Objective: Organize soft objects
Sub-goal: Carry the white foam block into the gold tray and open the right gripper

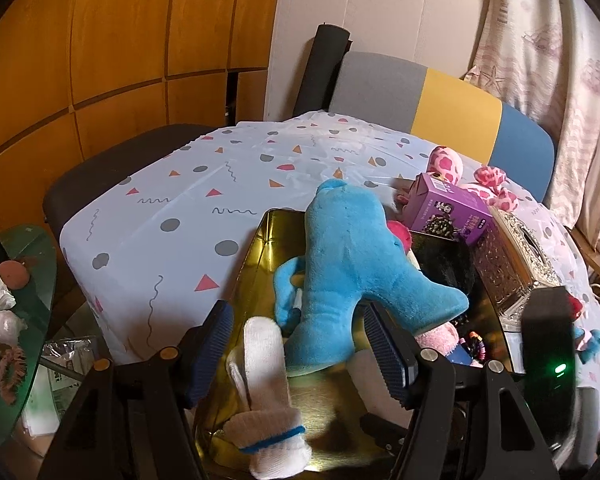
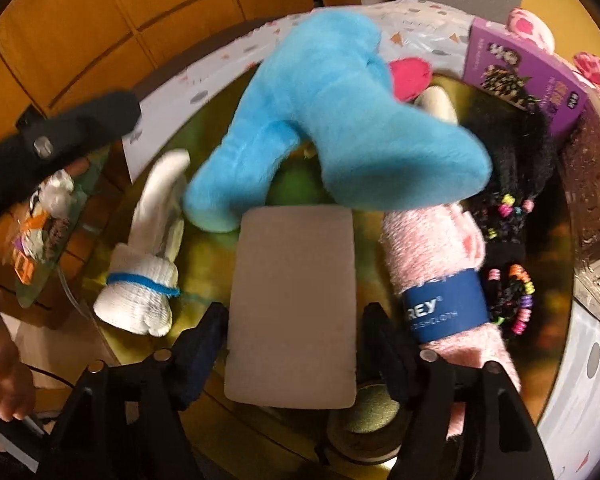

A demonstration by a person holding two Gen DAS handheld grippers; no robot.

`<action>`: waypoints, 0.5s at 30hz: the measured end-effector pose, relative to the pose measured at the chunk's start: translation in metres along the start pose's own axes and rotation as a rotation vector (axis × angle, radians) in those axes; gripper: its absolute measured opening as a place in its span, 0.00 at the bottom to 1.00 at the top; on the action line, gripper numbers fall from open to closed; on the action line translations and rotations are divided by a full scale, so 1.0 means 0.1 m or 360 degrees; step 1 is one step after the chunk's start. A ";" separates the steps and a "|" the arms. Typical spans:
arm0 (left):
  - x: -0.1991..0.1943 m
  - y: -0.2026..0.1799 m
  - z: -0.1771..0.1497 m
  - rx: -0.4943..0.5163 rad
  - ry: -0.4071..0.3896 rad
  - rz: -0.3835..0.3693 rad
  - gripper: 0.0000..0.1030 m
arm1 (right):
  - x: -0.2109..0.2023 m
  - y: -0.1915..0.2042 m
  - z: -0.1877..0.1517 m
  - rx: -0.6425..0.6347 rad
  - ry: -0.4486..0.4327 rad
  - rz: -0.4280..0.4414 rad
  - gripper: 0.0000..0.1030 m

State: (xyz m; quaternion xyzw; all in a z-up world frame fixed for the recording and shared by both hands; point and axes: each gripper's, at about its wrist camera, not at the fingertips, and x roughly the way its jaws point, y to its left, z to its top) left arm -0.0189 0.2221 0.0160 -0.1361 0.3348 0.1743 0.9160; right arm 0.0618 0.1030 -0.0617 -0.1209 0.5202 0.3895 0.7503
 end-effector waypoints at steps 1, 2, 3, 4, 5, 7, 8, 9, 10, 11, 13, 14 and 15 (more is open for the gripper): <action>0.00 0.00 0.00 0.0000 -0.0001 -0.0001 0.67 | -0.05 -0.02 -0.01 0.0015 -0.0028 0.0015 0.72; -0.01 -0.01 0.00 0.0003 -0.0002 -0.0003 0.67 | -0.09 -0.04 -0.03 0.0021 -0.0042 0.0023 0.72; -0.02 -0.02 0.00 0.0006 -0.0003 -0.0004 0.67 | -0.13 -0.06 -0.04 0.0025 -0.0053 0.0024 0.72; -0.03 -0.02 -0.01 0.0011 -0.0005 -0.0006 0.67 | -0.16 -0.07 -0.05 0.0026 -0.0065 0.0014 0.72; -0.03 -0.03 -0.01 0.0012 -0.0006 -0.0006 0.67 | -0.20 -0.09 -0.07 0.0026 -0.0084 0.0003 0.72; -0.04 -0.05 -0.01 0.0017 -0.0005 -0.0012 0.67 | -0.28 -0.12 -0.11 0.0022 -0.0114 -0.0023 0.72; -0.05 -0.06 -0.02 0.0022 -0.0006 -0.0015 0.67 | -0.31 -0.13 -0.11 0.0020 -0.0128 -0.0037 0.72; -0.05 -0.07 -0.02 0.0028 -0.0007 -0.0020 0.67 | -0.35 -0.15 -0.13 0.0019 -0.0146 -0.0053 0.72; -0.06 -0.09 -0.02 0.0034 -0.0008 -0.0024 0.67 | -0.40 -0.17 -0.16 0.0020 -0.0172 -0.0075 0.72; -0.07 -0.10 -0.02 0.0041 -0.0010 -0.0029 0.67 | -0.46 -0.20 -0.18 0.0023 -0.0189 -0.0091 0.72; -0.08 -0.14 -0.02 0.0057 -0.0013 -0.0042 0.68 | -0.55 -0.26 -0.21 0.0033 -0.0230 -0.0122 0.72; -0.08 -0.16 -0.02 0.0065 -0.0012 -0.0048 0.68 | -0.56 -0.21 -0.20 0.0039 -0.0254 -0.0146 0.72; -0.09 -0.18 -0.03 0.0073 -0.0009 -0.0053 0.68 | -0.61 -0.24 -0.22 0.0044 -0.0279 -0.0168 0.72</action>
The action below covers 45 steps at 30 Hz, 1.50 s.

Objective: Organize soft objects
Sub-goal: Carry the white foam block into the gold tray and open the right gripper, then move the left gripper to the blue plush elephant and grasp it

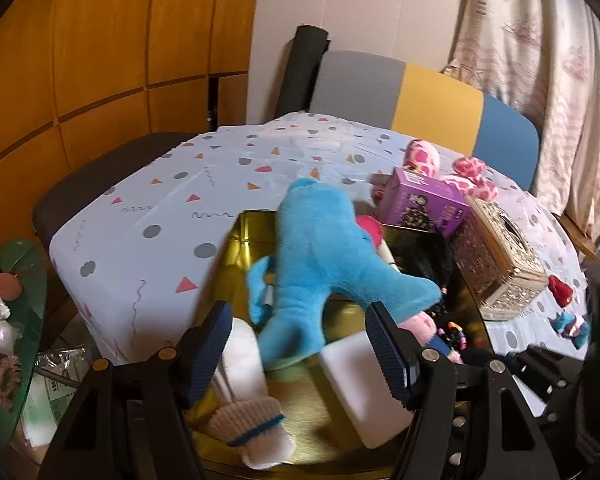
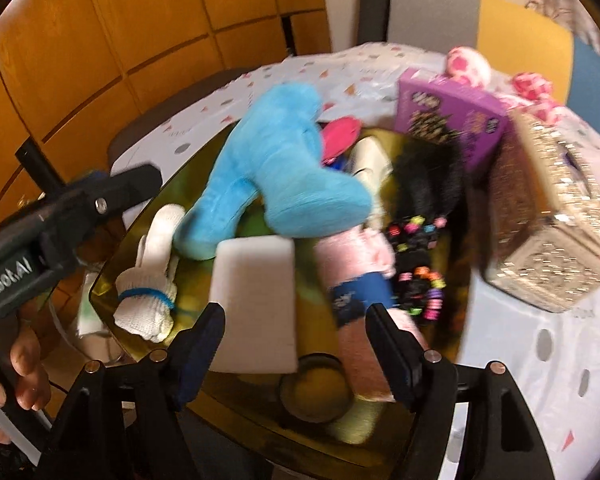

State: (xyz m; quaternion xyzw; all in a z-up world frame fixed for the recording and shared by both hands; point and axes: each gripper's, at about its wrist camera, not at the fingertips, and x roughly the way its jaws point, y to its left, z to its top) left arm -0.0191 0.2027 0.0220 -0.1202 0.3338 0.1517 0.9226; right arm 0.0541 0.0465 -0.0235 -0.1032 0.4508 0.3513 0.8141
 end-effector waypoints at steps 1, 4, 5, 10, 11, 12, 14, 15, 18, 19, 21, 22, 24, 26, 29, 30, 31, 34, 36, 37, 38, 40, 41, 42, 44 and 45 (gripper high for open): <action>0.00 -0.03 0.00 0.0010 0.0004 -0.0009 0.68 | -0.04 -0.03 0.00 0.0004 -0.0021 -0.0015 0.72; -0.02 -0.12 -0.02 0.0043 0.0007 -0.0033 0.68 | -0.20 -0.15 0.00 0.0028 -0.0094 -0.0090 0.72; -0.03 -0.14 -0.03 0.0052 0.0008 -0.0041 0.68 | -0.23 -0.18 0.00 0.0037 -0.0109 -0.0109 0.72; -0.05 -0.30 -0.05 0.0114 0.0015 -0.0082 0.68 | -0.40 -0.43 -0.02 0.0131 -0.0176 -0.0189 0.72; -0.05 -0.33 -0.05 0.0124 0.0016 -0.0089 0.68 | -0.41 -0.47 -0.02 0.0144 -0.0182 -0.0202 0.72; -0.06 -0.36 -0.06 0.0139 0.0017 -0.0096 0.68 | -0.46 -0.51 -0.05 0.0160 -0.0189 -0.0218 0.72; -0.06 -0.43 -0.07 0.0174 0.0021 -0.0115 0.68 | -0.52 -0.65 -0.07 0.0208 -0.0204 -0.0260 0.72; -0.06 -0.45 -0.07 0.0184 0.0023 -0.0122 0.68 | -0.55 -0.72 -0.08 0.0234 -0.0210 -0.0277 0.72; -0.07 -0.57 -0.08 0.0230 0.0027 -0.0151 0.68 | -0.68 -0.97 -0.15 0.0329 -0.0235 -0.0336 0.72; -0.07 -0.62 -0.08 0.0250 0.0030 -0.0165 0.68 | -0.73 -1.08 -0.17 0.0365 -0.0244 -0.0369 0.72; -0.08 -0.71 -0.08 0.0285 0.0034 -0.0192 0.68 | -0.84 -1.25 -0.22 0.0414 -0.0260 -0.0418 0.72; -0.08 -0.75 -0.09 0.0300 0.0036 -0.0203 0.68 | -0.89 -1.34 -0.24 0.0440 -0.0267 -0.0445 0.72; -0.09 -0.87 -0.09 0.0341 0.0046 -0.0251 0.68 | -1.00 -1.55 -0.30 0.0497 -0.0281 -0.0506 0.72; -0.09 -0.96 -0.09 0.0369 0.0053 -0.0292 0.68 | -1.14 -1.79 -0.37 0.0566 -0.0303 -0.0584 0.72; -0.11 -1.14 -0.08 0.0419 0.0051 -0.0374 0.68 | -1.41 -2.21 -0.49 0.0728 -0.0366 -0.0704 0.72; -0.11 -1.19 -0.07 0.0430 0.0050 -0.0389 0.68 | -1.49 -2.36 -0.53 0.0793 -0.0393 -0.0741 0.72; -0.12 -1.27 -0.06 0.0452 0.0048 -0.0415 0.68 | -1.59 -2.52 -0.58 0.0873 -0.0428 -0.0791 0.72; -0.14 -1.49 -0.04 0.0511 0.0044 -0.0477 0.68 | -1.87 -3.03 -0.81 0.1160 -0.0533 -0.0992 0.72; -0.15 -1.66 -0.03 0.0565 0.0036 -0.0517 0.68 | -2.00 -3.33 -1.01 0.1341 -0.0600 -0.1085 0.72; -0.15 -1.78 -0.03 0.0595 0.0036 -0.0545 0.68 | -2.04 -3.46 -1.10 0.1421 -0.0622 -0.1125 0.72; -0.14 -1.88 -0.03 0.0620 0.0043 -0.0568 0.68 | -2.07 -3.58 -1.23 0.1510 -0.0645 -0.1159 0.72; -0.12 -2.10 -0.05 0.0674 0.0059 -0.0608 0.68 | -2.10 -3.76 -1.46 0.1703 -0.0678 -0.1146 0.72; -0.11 -2.20 -0.06 0.0702 0.0064 -0.0628 0.68 | -2.11 -3.79 -1.54 0.1785 -0.0696 -0.1109 0.72; -0.10 -2.32 -0.07 0.0740 0.0063 -0.0649 0.70 | -2.13 -3.83 -1.59 0.1848 -0.0739 -0.1067 0.72; -0.06 -2.61 -0.12 0.0837 0.0085 -0.0705 0.74 | -2.15 -3.82 -1.65 0.1908 -0.0779 -0.1058 0.72; -0.02 -2.78 -0.17 0.0894 0.0100 -0.0742 0.74 | -2.16 -3.82 -1.68 0.1930 -0.0795 -0.1043 0.72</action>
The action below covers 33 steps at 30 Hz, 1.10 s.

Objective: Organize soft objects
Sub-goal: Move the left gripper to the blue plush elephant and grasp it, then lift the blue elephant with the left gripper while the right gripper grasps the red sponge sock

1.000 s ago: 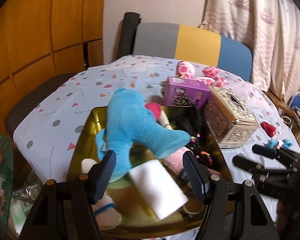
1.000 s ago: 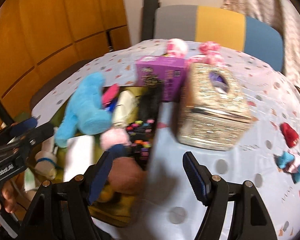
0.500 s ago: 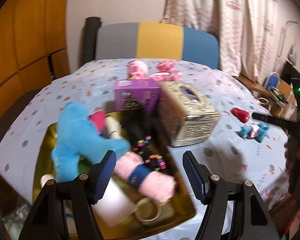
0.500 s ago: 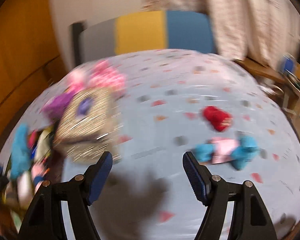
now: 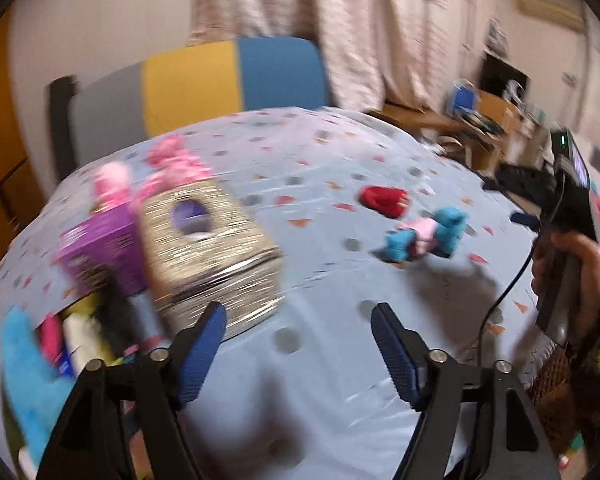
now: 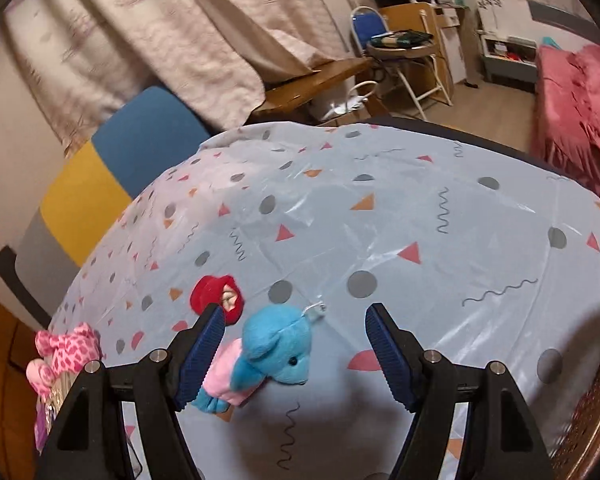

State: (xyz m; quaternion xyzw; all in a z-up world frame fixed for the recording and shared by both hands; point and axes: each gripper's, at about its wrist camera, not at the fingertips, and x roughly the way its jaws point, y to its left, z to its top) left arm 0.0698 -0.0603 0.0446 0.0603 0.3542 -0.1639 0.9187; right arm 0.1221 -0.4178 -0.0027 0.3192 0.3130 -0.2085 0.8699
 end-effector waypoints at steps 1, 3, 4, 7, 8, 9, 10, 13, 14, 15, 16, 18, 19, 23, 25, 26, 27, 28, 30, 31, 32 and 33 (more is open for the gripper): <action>0.09 -0.10 0.04 0.0040 0.0013 -0.0023 0.74 | 0.00 -0.03 0.00 0.0034 0.0004 0.0020 0.72; 0.29 -0.31 0.13 0.0111 0.0048 -0.0079 0.76 | -0.02 -0.11 0.03 0.0087 0.0000 0.0028 0.72; 0.40 -0.41 0.18 0.0144 0.0062 -0.0123 0.80 | -0.02 -0.16 0.05 0.0122 -0.0003 0.0037 0.72; 0.70 -0.68 0.34 0.0219 0.0092 -0.0203 0.82 | -0.03 -0.27 0.06 0.0199 0.0014 0.0060 0.72; 0.79 -0.76 0.38 0.0242 0.0100 -0.0230 0.82 | 0.00 -0.28 0.06 0.0214 0.0028 0.0072 0.72; 0.91 -0.85 0.44 0.0268 0.0117 -0.0262 0.82 | 0.01 -0.29 0.06 0.0224 0.0042 0.0085 0.72; 1.00 -0.92 0.48 0.0285 0.0126 -0.0283 0.82 | 0.03 -0.30 0.07 0.0226 0.0050 0.0096 0.72; 1.28 -1.11 0.59 0.0362 0.0159 -0.0312 0.82 | 0.05 -0.28 0.06 0.0213 0.0071 0.0122 0.72; 1.35 -1.18 0.63 0.0380 0.0174 -0.0328 0.82 | 0.05 -0.27 0.06 0.0208 0.0078 0.0130 0.72; 1.43 -1.26 0.67 0.0409 0.0179 -0.0353 0.82 | 0.06 -0.26 0.06 0.0206 0.0084 0.0138 0.72; 1.51 -1.35 0.71 0.0463 0.0172 -0.0362 0.82 | 0.07 -0.26 0.06 0.0204 0.0090 0.0144 0.72; 1.64 -1.51 0.75 0.0564 0.0177 -0.0390 0.84 | 0.08 -0.26 0.05 0.0208 0.0107 0.0156 0.72; 1.73 -1.61 0.77 0.0635 0.0183 -0.0394 0.84 | 0.09 -0.26 0.05 0.0214 0.0111 0.0162 0.72; 2.00 -1.91 0.80 0.0854 0.0203 -0.0404 0.84 | 0.11 -0.30 0.05 0.0251 0.0130 0.0181 0.72; 2.16 -1.99 0.81 0.0889 0.0216 -0.0410 0.84 | 0.12 -0.33 0.05 0.0277 0.0133 0.0178 0.72; 2.23 -2.01 0.82 0.0887 0.0225 -0.0407 0.84 | 0.14 -0.33 0.05 0.0283 0.0146 0.0180 0.72; 2.30 -2.02 0.83 0.0880 0.0239 -0.0407 0.74 | 0.16 -0.33 0.05 0.0288 0.0159 0.0183 0.72; 2.36 -2.02 0.83 0.0858 0.0255 -0.0431 0.45 | 0.17 -0.33 0.04 0.0289 0.0166 0.0181 0.72; 2.46 -2.01 0.84 0.0803 0.0283 -0.0481 0.29 | 0.19 -0.33 0.05 0.0284 0.0164 0.0168 0.72; 2.49 -2.02 0.82 0.0798 0.0303 -0.0495 0.25 | 0.19 -0.33 0.05 0.0281 0.0163 0.0171 0.72; 2.52 -2.02 0.80 0.0791 0.0326 -0.0504 0.25 | 0.19 -0.33 0.05 0.0279 0.0161 0.0170 0.72; 2.50 -2.00 0.78 0.0764 0.0309 -0.0521 0.24 | 0.18 -0.33 0.04 0.0276 0.0157 0.0167 0.72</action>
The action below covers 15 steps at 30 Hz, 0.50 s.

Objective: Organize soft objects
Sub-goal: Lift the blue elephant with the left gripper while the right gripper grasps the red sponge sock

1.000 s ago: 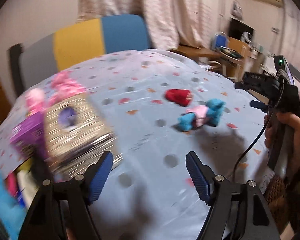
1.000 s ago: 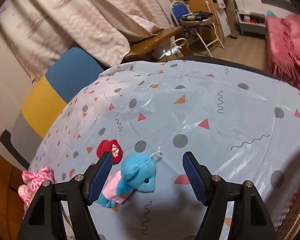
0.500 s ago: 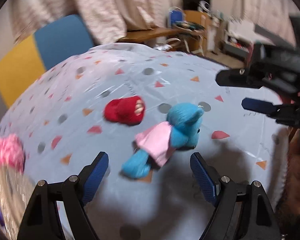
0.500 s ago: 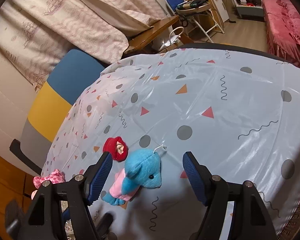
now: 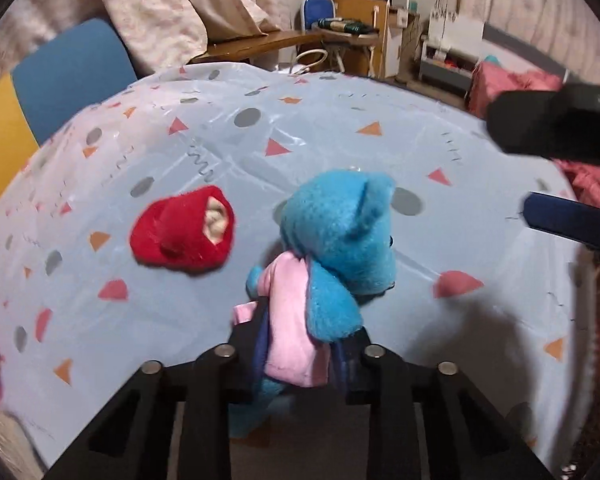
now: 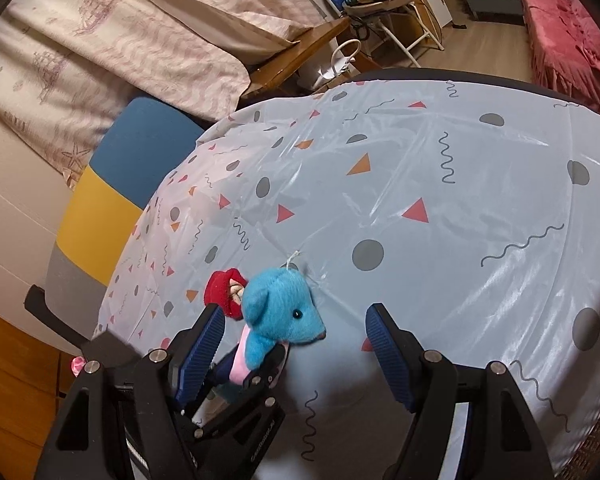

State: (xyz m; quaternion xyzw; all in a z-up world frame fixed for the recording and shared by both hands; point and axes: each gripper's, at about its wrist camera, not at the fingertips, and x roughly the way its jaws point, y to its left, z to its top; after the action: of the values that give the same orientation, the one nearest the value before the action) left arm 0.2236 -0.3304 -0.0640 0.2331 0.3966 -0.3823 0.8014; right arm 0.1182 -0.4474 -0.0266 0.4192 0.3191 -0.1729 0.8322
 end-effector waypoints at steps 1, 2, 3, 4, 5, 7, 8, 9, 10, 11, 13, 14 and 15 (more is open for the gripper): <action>-0.02 -0.01 -0.03 -0.0018 -0.0013 -0.0029 0.24 | 0.00 0.00 0.00 -0.0002 -0.0004 0.0002 0.72; -0.07 -0.01 -0.07 -0.0047 -0.0024 -0.0057 0.24 | -0.01 0.00 0.00 -0.0001 -0.0011 0.0008 0.72; -0.11 -0.02 -0.11 -0.0073 -0.0032 -0.0061 0.24 | -0.01 0.00 0.01 0.0000 -0.0014 0.0009 0.72; -0.19 -0.03 -0.19 -0.0107 -0.0042 -0.0047 0.24 | -0.01 0.00 0.01 -0.0002 -0.0011 0.0008 0.72; -0.25 -0.03 -0.26 -0.0139 -0.0042 -0.0039 0.24 | 0.00 0.00 0.01 -0.0005 -0.0001 0.0015 0.72; -0.42 -0.01 -0.45 -0.0253 -0.0024 0.0000 0.24 | 0.02 0.02 -0.01 -0.0017 0.0026 0.0019 0.72; -0.50 0.01 -0.54 -0.0313 -0.0026 0.0028 0.24 | 0.04 0.03 -0.02 -0.0027 0.0040 0.0017 0.72; -0.56 0.02 -0.63 -0.0361 -0.0023 0.0048 0.24 | 0.05 0.05 -0.03 -0.0038 0.0055 0.0017 0.72; -0.64 0.04 -0.75 -0.0418 -0.0018 0.0053 0.24 | 0.07 0.07 -0.03 -0.0052 0.0074 0.0026 0.72; -0.72 0.05 -0.87 -0.0457 -0.0015 0.0061 0.24 | 0.09 0.08 -0.05 -0.0068 0.0092 0.0028 0.72; -0.87 0.04 -1.09 -0.0474 -0.0023 0.0120 0.24 | 0.14 0.11 -0.08 -0.0090 0.0137 0.0024 0.72; -0.93 0.04 -1.19 -0.0485 -0.0028 0.0138 0.24 | 0.18 0.13 -0.10 -0.0100 0.0171 0.0034 0.72; -0.98 0.04 -1.30 -0.0504 -0.0025 0.0149 0.24 | 0.22 0.15 -0.13 -0.0116 0.0212 0.0044 0.72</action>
State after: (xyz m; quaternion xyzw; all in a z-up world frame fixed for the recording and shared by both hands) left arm 0.1291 -0.1986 -0.0591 0.1191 0.4344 -0.2791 0.8481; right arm 0.1373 -0.4290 -0.0382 0.4034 0.3740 -0.1213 0.8262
